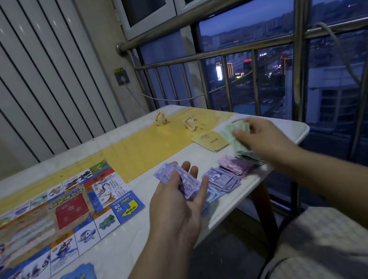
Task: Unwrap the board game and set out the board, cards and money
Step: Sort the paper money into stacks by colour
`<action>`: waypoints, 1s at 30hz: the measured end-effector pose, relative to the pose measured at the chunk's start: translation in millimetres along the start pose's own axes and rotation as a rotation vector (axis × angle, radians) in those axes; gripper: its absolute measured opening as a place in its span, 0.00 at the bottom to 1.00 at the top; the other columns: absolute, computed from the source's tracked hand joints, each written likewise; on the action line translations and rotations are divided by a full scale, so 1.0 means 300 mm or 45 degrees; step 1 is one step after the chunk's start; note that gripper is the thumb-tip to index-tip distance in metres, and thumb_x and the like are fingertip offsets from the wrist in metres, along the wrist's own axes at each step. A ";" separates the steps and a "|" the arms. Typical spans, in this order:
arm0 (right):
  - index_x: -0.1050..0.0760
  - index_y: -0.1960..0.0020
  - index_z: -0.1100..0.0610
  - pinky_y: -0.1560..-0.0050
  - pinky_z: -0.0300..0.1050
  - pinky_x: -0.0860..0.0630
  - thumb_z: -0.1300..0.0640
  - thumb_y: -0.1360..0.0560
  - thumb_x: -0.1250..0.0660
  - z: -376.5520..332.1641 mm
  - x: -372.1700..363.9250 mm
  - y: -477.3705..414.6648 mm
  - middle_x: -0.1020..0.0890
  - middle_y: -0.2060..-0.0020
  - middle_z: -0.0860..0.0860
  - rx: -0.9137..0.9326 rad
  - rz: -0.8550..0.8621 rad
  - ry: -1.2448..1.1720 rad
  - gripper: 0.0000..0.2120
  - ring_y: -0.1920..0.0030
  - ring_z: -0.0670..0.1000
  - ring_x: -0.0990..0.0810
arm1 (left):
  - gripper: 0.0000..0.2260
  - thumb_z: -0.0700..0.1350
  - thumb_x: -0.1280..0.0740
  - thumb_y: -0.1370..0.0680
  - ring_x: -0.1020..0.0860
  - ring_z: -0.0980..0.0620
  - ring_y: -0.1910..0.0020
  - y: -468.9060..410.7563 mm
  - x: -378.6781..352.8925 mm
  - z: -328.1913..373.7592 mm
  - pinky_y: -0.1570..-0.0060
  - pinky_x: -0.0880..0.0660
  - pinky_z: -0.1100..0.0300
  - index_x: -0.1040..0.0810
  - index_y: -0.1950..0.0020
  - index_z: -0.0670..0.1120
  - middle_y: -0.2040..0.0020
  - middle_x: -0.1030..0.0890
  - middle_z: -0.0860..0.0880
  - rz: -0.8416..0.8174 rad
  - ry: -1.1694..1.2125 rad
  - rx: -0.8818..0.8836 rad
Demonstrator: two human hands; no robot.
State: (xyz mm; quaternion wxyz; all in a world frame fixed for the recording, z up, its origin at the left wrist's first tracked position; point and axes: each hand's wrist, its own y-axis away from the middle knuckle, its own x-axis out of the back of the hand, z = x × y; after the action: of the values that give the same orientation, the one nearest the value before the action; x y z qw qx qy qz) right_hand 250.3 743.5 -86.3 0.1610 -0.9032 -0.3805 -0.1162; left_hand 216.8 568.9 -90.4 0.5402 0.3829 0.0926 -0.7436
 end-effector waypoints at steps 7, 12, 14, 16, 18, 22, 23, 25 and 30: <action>0.36 0.28 0.52 0.35 0.54 0.35 0.46 0.22 0.37 0.125 0.094 -0.125 0.25 0.35 0.51 0.036 -0.101 0.882 0.25 0.33 0.56 0.33 | 0.14 0.35 0.49 0.18 0.21 0.46 0.51 0.002 -0.011 -0.015 0.60 0.23 0.53 0.32 0.34 0.37 0.50 0.19 0.39 -0.063 -0.002 0.141; 0.26 0.37 0.53 0.54 0.38 0.25 0.46 0.23 0.37 -0.002 0.029 0.006 0.20 0.50 0.45 0.243 -0.177 0.275 0.18 0.48 0.47 0.23 | 0.10 0.34 0.46 0.18 0.18 0.50 0.55 0.011 -0.008 -0.042 0.60 0.19 0.56 0.26 0.44 0.39 0.54 0.17 0.44 -0.233 -0.224 0.101; 0.21 0.49 0.54 0.62 0.35 0.24 0.45 0.27 0.33 -0.046 -0.018 0.080 0.17 0.59 0.47 0.227 -0.406 0.123 0.14 0.58 0.43 0.19 | 0.10 0.34 0.44 0.19 0.17 0.52 0.58 0.014 -0.007 -0.054 0.61 0.18 0.59 0.24 0.47 0.40 0.56 0.15 0.45 -0.289 -0.275 0.072; 0.21 0.57 0.58 0.64 0.36 0.24 0.50 0.29 0.28 -0.059 -0.051 0.123 0.17 0.65 0.50 0.247 -0.487 0.041 0.11 0.66 0.42 0.20 | 0.10 0.34 0.41 0.21 0.16 0.51 0.57 0.016 0.002 -0.055 0.61 0.19 0.62 0.22 0.47 0.41 0.54 0.15 0.43 -0.335 -0.306 0.020; 0.22 0.63 0.58 0.64 0.38 0.24 0.54 0.28 0.28 -0.057 -0.068 0.135 0.19 0.69 0.51 0.238 -0.485 -0.002 0.09 0.69 0.43 0.22 | 0.10 0.35 0.40 0.21 0.16 0.49 0.54 0.022 0.014 -0.048 0.61 0.20 0.62 0.21 0.46 0.42 0.52 0.16 0.42 -0.353 -0.335 -0.024; 0.23 0.65 0.56 0.68 0.35 0.29 0.58 0.26 0.30 -0.063 -0.088 0.154 0.21 0.72 0.49 0.127 -0.510 -0.185 0.09 0.71 0.43 0.26 | 0.11 0.37 0.44 0.19 0.16 0.50 0.56 0.044 0.037 -0.029 0.58 0.19 0.60 0.21 0.48 0.42 0.55 0.15 0.42 -0.352 -0.430 -0.119; 0.22 0.64 0.56 0.69 0.34 0.29 0.58 0.26 0.31 -0.067 -0.095 0.165 0.20 0.70 0.51 0.109 -0.526 -0.218 0.09 0.70 0.43 0.25 | 0.12 0.38 0.44 0.18 0.16 0.50 0.56 0.048 0.047 -0.024 0.56 0.19 0.59 0.21 0.50 0.44 0.57 0.15 0.43 -0.346 -0.485 -0.165; 0.20 0.62 0.57 0.65 0.37 0.25 0.57 0.25 0.32 -0.071 -0.112 0.185 0.18 0.66 0.55 0.096 -0.547 -0.261 0.08 0.67 0.48 0.22 | 0.11 0.38 0.42 0.19 0.16 0.52 0.58 0.053 0.072 -0.013 0.56 0.20 0.60 0.20 0.50 0.44 0.58 0.15 0.45 -0.331 -0.547 -0.238; 0.19 0.53 0.63 0.48 0.56 0.22 0.58 0.24 0.33 -0.078 -0.164 0.233 0.17 0.56 0.63 0.068 -0.512 -0.324 0.09 0.52 0.63 0.18 | 0.08 0.37 0.39 0.21 0.16 0.53 0.62 0.071 0.123 0.018 0.64 0.21 0.64 0.20 0.49 0.41 0.60 0.15 0.44 -0.270 -0.485 -0.273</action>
State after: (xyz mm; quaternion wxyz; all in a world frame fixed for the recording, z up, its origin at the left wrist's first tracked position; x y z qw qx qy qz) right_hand 265.4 656.6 -95.2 0.1092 -0.8120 -0.5729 -0.0211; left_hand 228.4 530.3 -105.5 0.5044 0.1645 0.1070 -0.8409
